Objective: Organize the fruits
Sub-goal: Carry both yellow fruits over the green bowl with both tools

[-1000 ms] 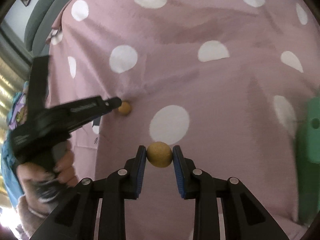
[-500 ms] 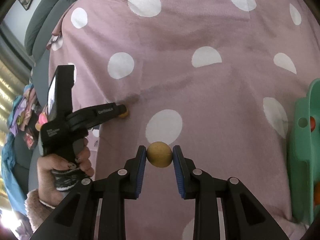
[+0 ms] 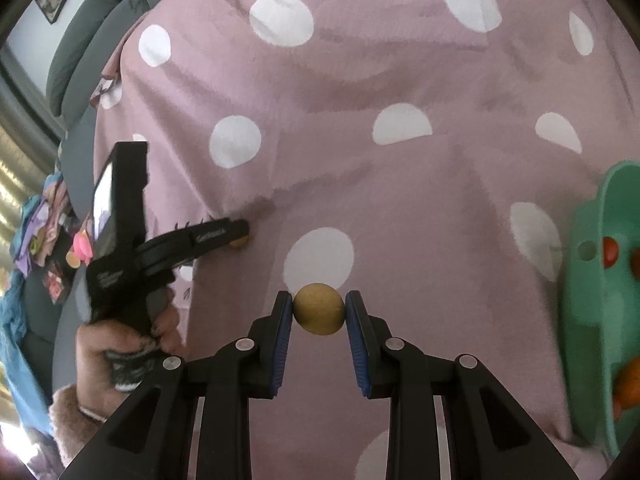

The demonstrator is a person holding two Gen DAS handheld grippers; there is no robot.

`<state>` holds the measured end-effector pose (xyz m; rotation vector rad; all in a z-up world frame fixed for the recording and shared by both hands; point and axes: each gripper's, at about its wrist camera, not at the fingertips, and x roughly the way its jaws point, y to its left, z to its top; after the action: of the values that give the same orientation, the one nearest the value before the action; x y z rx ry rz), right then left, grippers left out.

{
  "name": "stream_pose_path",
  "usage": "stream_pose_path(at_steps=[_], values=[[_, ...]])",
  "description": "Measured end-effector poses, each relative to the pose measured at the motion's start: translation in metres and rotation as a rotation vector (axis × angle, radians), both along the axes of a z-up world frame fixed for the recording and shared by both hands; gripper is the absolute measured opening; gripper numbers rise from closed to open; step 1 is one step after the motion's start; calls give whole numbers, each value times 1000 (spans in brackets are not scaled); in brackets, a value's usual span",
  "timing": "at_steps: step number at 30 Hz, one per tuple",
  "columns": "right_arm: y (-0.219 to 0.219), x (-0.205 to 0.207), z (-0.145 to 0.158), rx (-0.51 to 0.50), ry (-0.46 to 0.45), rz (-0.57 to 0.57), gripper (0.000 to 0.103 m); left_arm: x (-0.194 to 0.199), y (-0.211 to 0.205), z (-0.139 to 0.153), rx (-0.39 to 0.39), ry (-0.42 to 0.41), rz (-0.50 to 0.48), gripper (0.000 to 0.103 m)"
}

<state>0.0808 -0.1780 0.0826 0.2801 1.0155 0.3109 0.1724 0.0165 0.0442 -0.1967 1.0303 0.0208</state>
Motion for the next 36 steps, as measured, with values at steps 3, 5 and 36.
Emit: stream_pose_path(at_steps=[3, 5, 36], values=[[-10, -3, 7, -15, -26, -30, 29, -16, -13, 24, 35, -62, -45, 25], [-19, -6, 12, -15, -42, -55, 29, -27, -24, 37, 55, -94, -77, 25], [-161, -65, 75, -187, -247, -537, 30, -135, -189, 109, 23, -343, -515, 25]])
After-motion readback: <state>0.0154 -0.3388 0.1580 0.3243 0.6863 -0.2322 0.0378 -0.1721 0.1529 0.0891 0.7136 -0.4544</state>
